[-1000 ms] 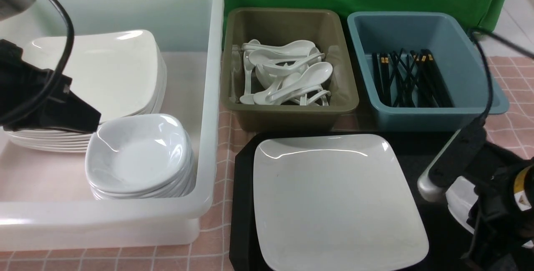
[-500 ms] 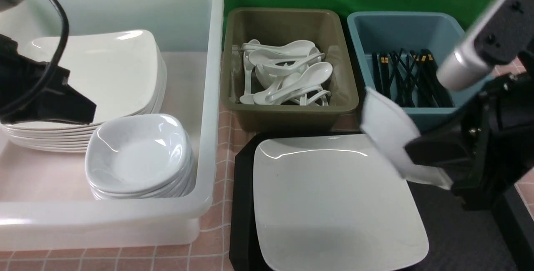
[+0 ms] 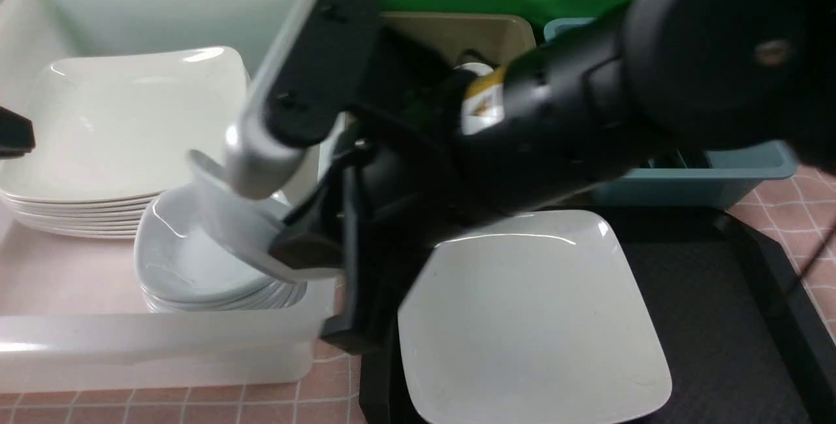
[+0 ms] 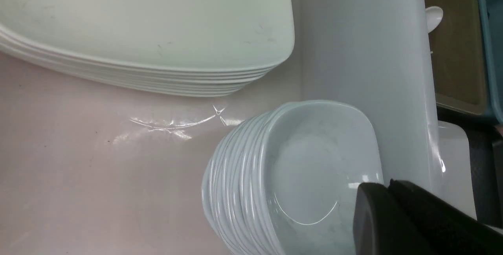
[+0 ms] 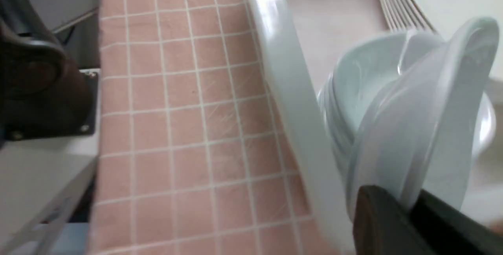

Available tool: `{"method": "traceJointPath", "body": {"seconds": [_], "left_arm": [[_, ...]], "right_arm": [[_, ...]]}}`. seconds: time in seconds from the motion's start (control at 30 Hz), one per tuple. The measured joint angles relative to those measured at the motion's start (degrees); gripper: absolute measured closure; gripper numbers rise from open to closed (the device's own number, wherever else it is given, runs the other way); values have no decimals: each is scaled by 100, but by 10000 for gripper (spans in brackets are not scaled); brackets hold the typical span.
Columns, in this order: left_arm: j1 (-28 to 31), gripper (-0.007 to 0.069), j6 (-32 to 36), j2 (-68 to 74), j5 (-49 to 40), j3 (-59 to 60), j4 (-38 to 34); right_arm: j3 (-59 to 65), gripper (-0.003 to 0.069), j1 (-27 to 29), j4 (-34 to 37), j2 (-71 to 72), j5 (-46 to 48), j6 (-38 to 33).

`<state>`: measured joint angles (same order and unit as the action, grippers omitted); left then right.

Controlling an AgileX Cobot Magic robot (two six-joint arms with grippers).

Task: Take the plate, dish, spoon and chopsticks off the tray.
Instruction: Use the right arm to put the small plate into the large storage box on the left, then use the left arm to grab a plate from the dinner plate

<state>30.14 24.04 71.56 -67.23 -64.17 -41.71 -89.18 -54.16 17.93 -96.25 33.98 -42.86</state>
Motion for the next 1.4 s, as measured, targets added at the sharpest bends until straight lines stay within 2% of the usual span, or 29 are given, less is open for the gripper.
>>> {"method": "traceJointPath", "body": {"seconds": [0.33, 0.5, 0.6, 0.77, 0.87, 1.0, 1.17, 1.23, 1.27, 1.3, 1.4], "left_arm": [[0, 606, 34, 0, 0, 0, 0], [0, 606, 48, 0, 0, 0, 0], [0, 606, 48, 0, 40, 0, 0], [0, 606, 97, 0, 44, 0, 0], [0, 606, 110, 0, 44, 0, 0], [0, 606, 132, 0, 44, 0, 0], [0, 606, 148, 0, 44, 0, 0], [0, 606, 148, 0, 76, 0, 0], [0, 606, 148, 0, 86, 0, -8], [0, 606, 148, 0, 106, 0, -44], [-101, 606, 148, 0, 105, 0, -166]], "right_arm": [[-806, 571, -270, -971, -1483, -811, -207], [-812, 531, -267, -1092, -1759, -942, -270], [-812, 444, -267, -1092, -1804, -921, -264], [-812, 253, -267, -1099, -1798, -796, -253], [-812, 199, -267, -1111, -1734, -651, -247], [-812, 183, -267, -1225, -1431, -388, -241], [-812, 199, -267, -1624, -792, 422, 105], [-812, 272, -267, -1823, -367, 993, 481], [-812, 281, -267, -1867, -284, 1046, 509], [-812, 390, -267, -2085, 66, 1546, 731], [-818, 561, -267, -2606, 699, 2325, 1041]]}}
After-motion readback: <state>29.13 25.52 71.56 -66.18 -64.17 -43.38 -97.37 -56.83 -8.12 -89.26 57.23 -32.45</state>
